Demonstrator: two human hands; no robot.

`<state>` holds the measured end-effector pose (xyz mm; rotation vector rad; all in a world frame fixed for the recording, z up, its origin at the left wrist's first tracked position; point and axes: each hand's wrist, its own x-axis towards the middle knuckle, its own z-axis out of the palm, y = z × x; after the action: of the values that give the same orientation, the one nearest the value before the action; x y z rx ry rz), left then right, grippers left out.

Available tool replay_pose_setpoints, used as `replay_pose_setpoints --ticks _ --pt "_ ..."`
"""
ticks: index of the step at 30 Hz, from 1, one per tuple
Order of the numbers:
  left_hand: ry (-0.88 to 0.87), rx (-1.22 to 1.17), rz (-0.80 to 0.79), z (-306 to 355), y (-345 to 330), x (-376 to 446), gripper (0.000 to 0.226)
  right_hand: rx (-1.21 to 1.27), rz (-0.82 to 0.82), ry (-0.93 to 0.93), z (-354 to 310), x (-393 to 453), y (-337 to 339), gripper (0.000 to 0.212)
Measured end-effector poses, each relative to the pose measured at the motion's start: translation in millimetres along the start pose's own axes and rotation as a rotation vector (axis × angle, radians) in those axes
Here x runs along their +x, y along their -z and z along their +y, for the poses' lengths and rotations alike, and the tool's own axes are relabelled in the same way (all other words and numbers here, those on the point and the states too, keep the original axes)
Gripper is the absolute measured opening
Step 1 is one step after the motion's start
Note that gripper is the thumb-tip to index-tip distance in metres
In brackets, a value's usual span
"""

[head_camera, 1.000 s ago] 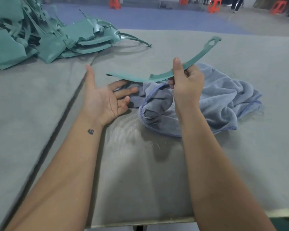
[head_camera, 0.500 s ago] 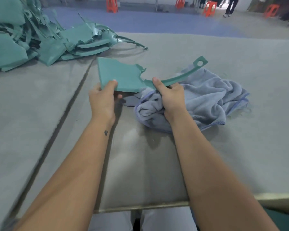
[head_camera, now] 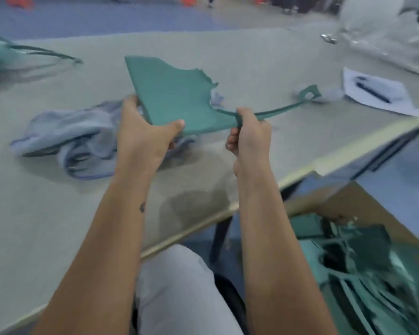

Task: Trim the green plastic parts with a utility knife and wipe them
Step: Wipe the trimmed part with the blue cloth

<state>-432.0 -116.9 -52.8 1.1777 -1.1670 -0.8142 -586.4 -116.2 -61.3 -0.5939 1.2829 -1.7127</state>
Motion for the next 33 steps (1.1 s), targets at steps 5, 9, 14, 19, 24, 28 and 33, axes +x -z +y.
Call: replay_pose_setpoints --ticks 5,9,14,19,24,28,33 --pt "-0.032 -0.009 -0.313 6 -101 -73 0.058 0.043 0.376 0.012 -22 -6 133 0.018" --pt "-0.012 -0.036 -0.624 -9 -168 -144 0.05 0.077 0.664 0.059 -23 -25 238 0.019" --pt "0.207 0.052 -1.011 -54 -216 -201 0.035 -0.002 0.882 -0.104 6 -53 339 0.01" --pt "0.522 0.214 -1.116 -109 -221 -230 0.05 0.027 0.906 -0.258 56 -67 383 0.017" --pt "0.581 0.403 -1.184 -136 -211 -229 0.097 0.229 0.98 -0.277 85 -65 384 0.031" --pt "0.606 0.569 -1.226 -138 -209 -219 0.061 0.169 1.118 -0.284 94 -56 374 0.032" --pt "0.682 0.583 -1.314 -132 -204 -216 0.033 0.124 1.302 -0.174 89 -46 341 0.016"
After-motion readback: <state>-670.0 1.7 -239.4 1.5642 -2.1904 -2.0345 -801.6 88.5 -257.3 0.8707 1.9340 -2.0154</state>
